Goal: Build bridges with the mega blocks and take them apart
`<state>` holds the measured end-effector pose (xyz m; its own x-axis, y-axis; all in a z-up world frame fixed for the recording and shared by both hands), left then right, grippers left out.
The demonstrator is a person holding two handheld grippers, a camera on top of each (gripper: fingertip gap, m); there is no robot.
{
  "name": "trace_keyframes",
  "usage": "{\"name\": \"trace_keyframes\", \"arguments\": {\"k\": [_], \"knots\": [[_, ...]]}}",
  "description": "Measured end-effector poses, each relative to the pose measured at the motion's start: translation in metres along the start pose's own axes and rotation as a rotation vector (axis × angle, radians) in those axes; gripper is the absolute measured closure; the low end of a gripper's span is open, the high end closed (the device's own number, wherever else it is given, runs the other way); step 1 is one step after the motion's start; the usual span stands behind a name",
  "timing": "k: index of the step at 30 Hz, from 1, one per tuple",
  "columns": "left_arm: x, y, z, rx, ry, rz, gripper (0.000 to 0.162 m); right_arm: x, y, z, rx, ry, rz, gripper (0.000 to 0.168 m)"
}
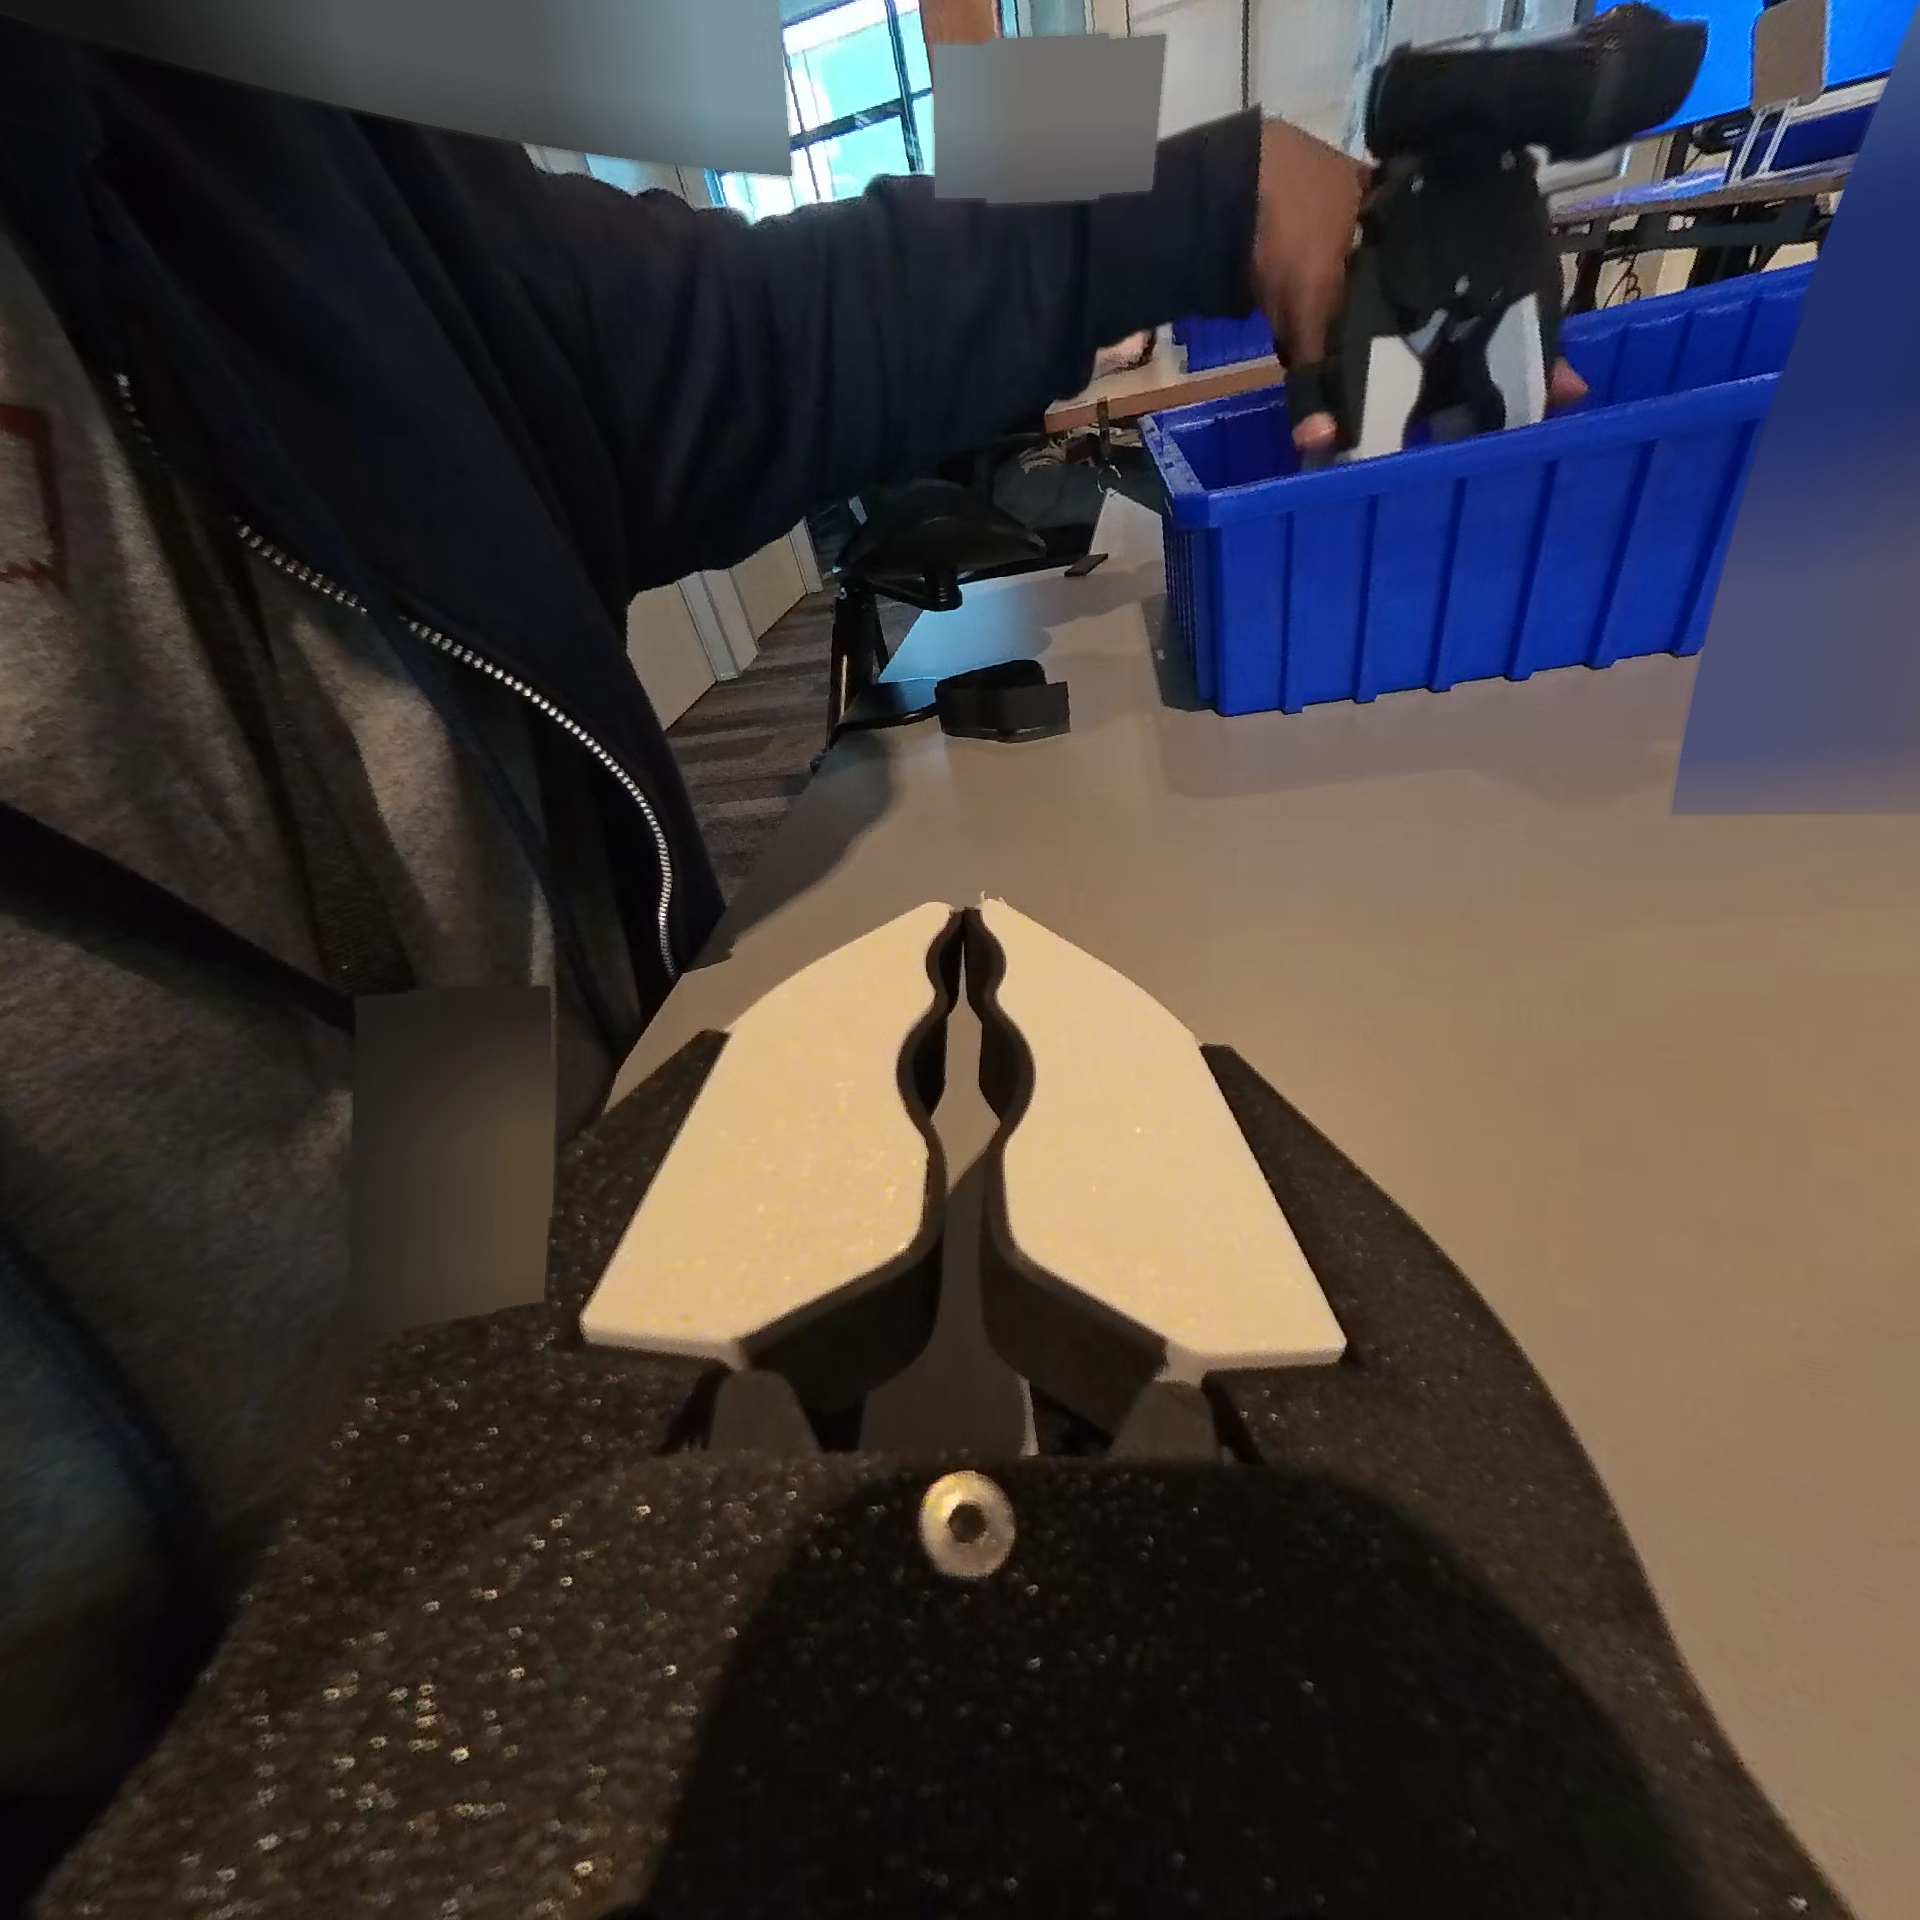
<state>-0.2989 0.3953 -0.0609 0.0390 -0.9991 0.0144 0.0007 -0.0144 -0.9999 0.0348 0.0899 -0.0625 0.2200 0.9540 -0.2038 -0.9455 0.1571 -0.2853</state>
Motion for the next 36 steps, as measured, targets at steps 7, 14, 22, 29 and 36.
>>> {"name": "trace_keyframes", "arguments": {"k": [7, 14, 22, 29, 36], "knots": [[0.010, 0.016, 0.003, -0.080, -0.025, -0.026, 0.102, 0.000, 0.000, 0.000, 0.000, -0.002, -0.001, 0.168], [0.014, 0.021, 0.004, -0.114, -0.035, 0.023, 0.121, 0.000, 0.000, 0.001, 0.012, -0.003, -0.014, 0.168], [0.066, -0.085, 0.046, 0.055, 0.005, 0.713, 0.122, 0.020, 0.001, 0.007, 0.045, 0.082, -0.065, 0.160], [0.171, -0.110, 0.138, 0.295, 0.142, 0.974, 0.123, 0.055, -0.013, 0.013, 0.123, 0.257, -0.095, 0.151], [0.228, -0.024, 0.251, 0.497, 0.338, 1.225, 0.123, 0.072, -0.061, 0.010, 0.089, 0.313, -0.244, 0.110]]}}
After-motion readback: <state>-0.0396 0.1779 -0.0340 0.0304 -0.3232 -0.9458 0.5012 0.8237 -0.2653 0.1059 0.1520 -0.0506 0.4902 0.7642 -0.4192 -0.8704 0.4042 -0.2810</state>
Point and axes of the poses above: each gripper's, where its closed fingertips meet, y out along the fingers, z out of its top, x = y × z across the jaws, the point moved 7 cm from there along -y, back along the fingers, and after that the axes turned 12 degrees about -x, right-handed, at the moved point
